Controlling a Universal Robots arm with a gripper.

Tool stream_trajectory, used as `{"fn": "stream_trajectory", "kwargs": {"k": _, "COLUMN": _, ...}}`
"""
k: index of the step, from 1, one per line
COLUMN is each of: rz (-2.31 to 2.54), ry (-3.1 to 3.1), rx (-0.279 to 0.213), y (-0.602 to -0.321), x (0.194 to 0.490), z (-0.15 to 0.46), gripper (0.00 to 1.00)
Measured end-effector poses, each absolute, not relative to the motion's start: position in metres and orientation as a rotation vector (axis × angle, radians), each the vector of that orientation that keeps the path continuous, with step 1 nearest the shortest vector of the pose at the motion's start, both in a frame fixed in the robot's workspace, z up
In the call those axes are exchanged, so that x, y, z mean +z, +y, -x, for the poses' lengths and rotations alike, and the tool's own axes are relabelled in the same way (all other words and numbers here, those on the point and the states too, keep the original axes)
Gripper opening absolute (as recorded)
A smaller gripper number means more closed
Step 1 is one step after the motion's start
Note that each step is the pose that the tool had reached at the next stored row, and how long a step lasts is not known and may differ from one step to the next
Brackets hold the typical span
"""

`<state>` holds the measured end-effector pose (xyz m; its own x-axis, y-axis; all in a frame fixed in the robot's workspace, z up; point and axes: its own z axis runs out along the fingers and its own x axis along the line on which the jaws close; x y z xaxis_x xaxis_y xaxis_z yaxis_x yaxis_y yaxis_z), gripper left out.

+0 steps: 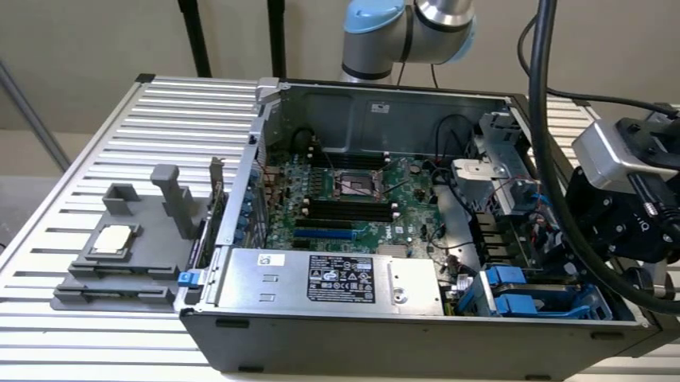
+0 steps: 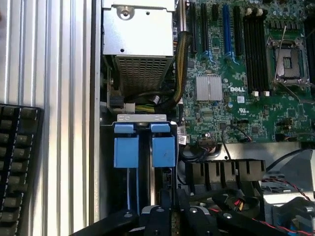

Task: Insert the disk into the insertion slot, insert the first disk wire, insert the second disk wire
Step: 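Insert the first disk wire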

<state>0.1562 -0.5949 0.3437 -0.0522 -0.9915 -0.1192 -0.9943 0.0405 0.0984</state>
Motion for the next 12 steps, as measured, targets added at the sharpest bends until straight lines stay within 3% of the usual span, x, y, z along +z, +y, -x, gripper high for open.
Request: {"fn": "stream_trajectory", "kwargs": {"k": 12, "rz": 2.159, "ry": 2.264, "rx": 0.219, "y": -0.5935, "x": 0.3427, "z": -0.1563, "gripper": 0.16}}
